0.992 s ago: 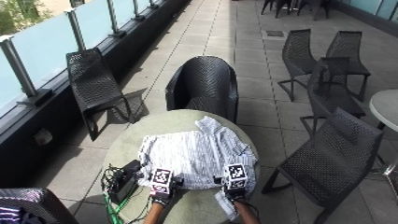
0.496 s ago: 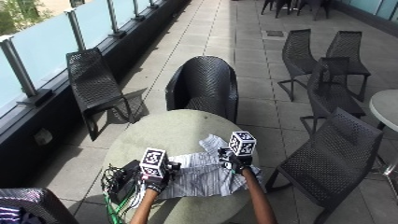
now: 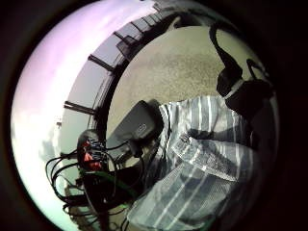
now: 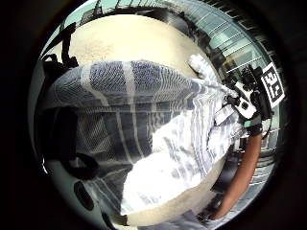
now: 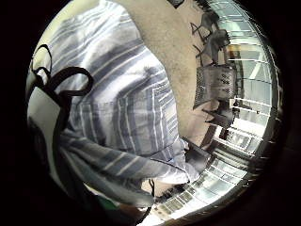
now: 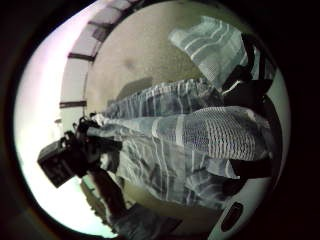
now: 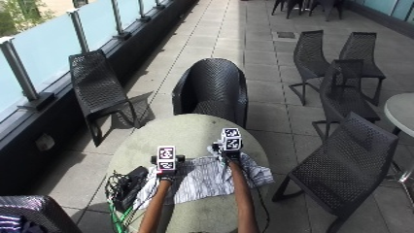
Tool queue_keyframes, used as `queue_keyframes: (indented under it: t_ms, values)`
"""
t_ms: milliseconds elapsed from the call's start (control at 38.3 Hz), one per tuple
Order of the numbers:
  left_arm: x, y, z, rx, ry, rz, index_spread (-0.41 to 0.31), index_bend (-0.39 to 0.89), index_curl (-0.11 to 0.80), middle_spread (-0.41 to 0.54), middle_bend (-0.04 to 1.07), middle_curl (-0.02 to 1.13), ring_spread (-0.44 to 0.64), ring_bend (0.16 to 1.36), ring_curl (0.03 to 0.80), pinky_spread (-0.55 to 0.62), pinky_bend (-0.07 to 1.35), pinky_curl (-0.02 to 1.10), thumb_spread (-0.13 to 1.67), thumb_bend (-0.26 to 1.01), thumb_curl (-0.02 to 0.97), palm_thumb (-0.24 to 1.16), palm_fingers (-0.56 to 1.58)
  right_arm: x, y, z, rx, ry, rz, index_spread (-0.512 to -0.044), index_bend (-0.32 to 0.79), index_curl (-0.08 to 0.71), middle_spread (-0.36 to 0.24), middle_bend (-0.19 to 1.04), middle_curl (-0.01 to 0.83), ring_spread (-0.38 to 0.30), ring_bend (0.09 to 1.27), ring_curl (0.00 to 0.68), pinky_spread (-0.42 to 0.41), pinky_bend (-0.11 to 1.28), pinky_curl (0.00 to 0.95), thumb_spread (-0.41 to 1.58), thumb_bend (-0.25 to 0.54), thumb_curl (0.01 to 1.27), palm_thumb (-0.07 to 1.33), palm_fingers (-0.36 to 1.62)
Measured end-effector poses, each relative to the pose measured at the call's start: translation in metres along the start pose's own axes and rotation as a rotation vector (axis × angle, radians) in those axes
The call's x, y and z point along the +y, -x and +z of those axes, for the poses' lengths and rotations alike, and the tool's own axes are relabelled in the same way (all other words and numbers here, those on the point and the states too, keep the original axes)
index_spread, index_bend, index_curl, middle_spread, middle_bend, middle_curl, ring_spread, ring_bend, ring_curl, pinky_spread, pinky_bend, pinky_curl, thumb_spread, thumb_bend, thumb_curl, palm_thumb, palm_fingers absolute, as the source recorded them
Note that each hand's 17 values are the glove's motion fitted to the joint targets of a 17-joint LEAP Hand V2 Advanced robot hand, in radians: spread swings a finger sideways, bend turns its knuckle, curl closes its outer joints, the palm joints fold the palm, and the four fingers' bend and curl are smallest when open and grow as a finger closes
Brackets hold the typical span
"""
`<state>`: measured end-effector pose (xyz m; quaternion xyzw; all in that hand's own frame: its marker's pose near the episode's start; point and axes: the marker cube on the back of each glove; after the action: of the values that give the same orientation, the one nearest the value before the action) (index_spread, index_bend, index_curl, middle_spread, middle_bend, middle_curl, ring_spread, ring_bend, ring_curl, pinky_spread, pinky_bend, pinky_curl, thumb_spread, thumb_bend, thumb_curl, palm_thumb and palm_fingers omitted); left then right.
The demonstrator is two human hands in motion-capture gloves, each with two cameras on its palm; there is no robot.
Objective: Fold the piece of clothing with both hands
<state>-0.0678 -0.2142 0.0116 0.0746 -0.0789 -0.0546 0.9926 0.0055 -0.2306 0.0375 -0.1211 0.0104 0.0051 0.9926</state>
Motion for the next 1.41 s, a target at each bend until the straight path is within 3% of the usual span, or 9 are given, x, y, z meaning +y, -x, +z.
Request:
queue_keyframes:
  t_ms: [183,313,418,548,653,757,862,1175,1410]
  values:
    - [0.027,-0.010,0.008,0.153,0.241,-0.072,-0.306,0.19,0.468,-0.353,0.51,0.53,-0.38,0.79,0.448,-0.12,0.12,0.32,1.36,0.05,0.290,0.77,1.08,0.035,-0.038,-0.016,-0.264,-0.158,0.070,-0.329,0.10,0.296,-0.239,0.57,0.503,-0.240,0.80,0.486,-0.214,0.59,0.429,1.14,0.008,0.28,0.88,0.97]
    - [0.032,-0.003,0.004,0.131,0.161,-0.072,-0.258,0.23,0.492,-0.272,0.31,0.51,-0.28,0.61,0.426,0.07,0.21,0.35,1.34,0.04,0.302,0.80,0.76,0.083,-0.086,-0.011,-0.379,-0.295,0.300,-0.335,0.21,0.337,-0.227,0.46,0.469,-0.207,0.58,0.428,-0.104,0.48,0.399,1.12,-0.034,0.28,0.82,0.75]
    - [0.040,-0.006,0.016,-0.005,0.145,0.050,-0.234,0.20,0.483,-0.242,0.23,0.47,-0.23,0.54,0.386,0.14,0.22,0.35,1.31,0.04,0.322,0.82,0.75,0.136,-0.145,0.034,-0.203,-0.132,0.631,-0.341,0.27,0.377,-0.167,0.37,0.445,-0.087,0.42,0.393,0.045,0.39,0.388,1.13,-0.041,0.28,0.77,0.46]
    - [0.051,-0.008,0.045,-0.054,0.293,0.085,-0.214,0.18,0.480,-0.216,0.16,0.43,-0.13,0.42,0.347,0.22,0.24,0.35,1.32,-0.03,0.306,0.70,0.68,0.152,-0.179,0.073,-0.273,0.005,0.766,-0.357,0.10,0.335,-0.058,0.21,0.392,0.054,0.38,0.360,0.155,0.46,0.381,1.12,-0.077,0.25,0.55,0.17]
    - [0.067,-0.010,0.061,0.016,0.440,0.074,-0.186,0.15,0.465,-0.162,0.13,0.41,-0.05,0.43,0.353,0.28,0.29,0.37,1.36,-0.04,0.275,0.58,0.58,0.139,-0.191,0.081,-0.289,-0.092,0.787,-0.373,0.02,0.247,-0.028,0.14,0.349,0.077,0.51,0.327,0.191,0.55,0.348,1.12,-0.048,0.25,0.51,0.29]
    - [0.068,-0.007,0.063,0.043,0.441,0.066,-0.147,0.10,0.419,-0.087,0.12,0.38,0.02,0.46,0.354,0.31,0.38,0.39,1.48,-0.04,0.222,0.43,0.48,0.130,-0.176,0.072,-0.206,-0.195,0.749,-0.351,-0.11,0.137,-0.092,0.33,0.400,-0.103,0.79,0.386,0.022,0.67,0.367,1.13,0.031,0.28,0.66,0.79]
    - [0.057,-0.007,0.055,0.075,0.363,0.065,-0.133,0.12,0.399,-0.066,0.14,0.37,0.05,0.48,0.347,0.33,0.41,0.38,1.52,-0.03,0.205,0.36,0.48,0.130,-0.160,0.051,-0.090,-0.262,0.763,-0.326,-0.01,0.117,-0.146,0.46,0.446,-0.167,0.86,0.426,-0.120,0.68,0.380,1.12,0.073,0.31,0.78,1.03]
    - [-0.016,0.028,0.020,0.569,0.172,-0.038,-0.123,0.16,0.382,-0.029,0.16,0.35,0.09,0.51,0.350,0.33,0.45,0.39,1.47,0.02,0.253,0.44,0.50,0.086,0.013,-0.056,-0.933,-0.558,0.110,-0.299,0.12,0.202,-0.202,0.52,0.507,-0.218,0.91,0.505,-0.281,0.63,0.415,0.91,0.086,0.42,0.99,1.18]
    - [0.007,0.057,-0.089,0.577,-0.018,-0.078,-0.123,0.17,0.385,-0.018,0.17,0.34,0.12,0.49,0.343,0.33,0.45,0.38,1.44,0.04,0.289,0.51,0.52,0.089,0.186,-0.039,-0.876,-0.327,-0.189,-0.304,0.18,0.269,-0.207,0.55,0.527,-0.234,0.92,0.512,-0.086,0.30,0.329,0.79,0.036,0.49,1.03,1.09]
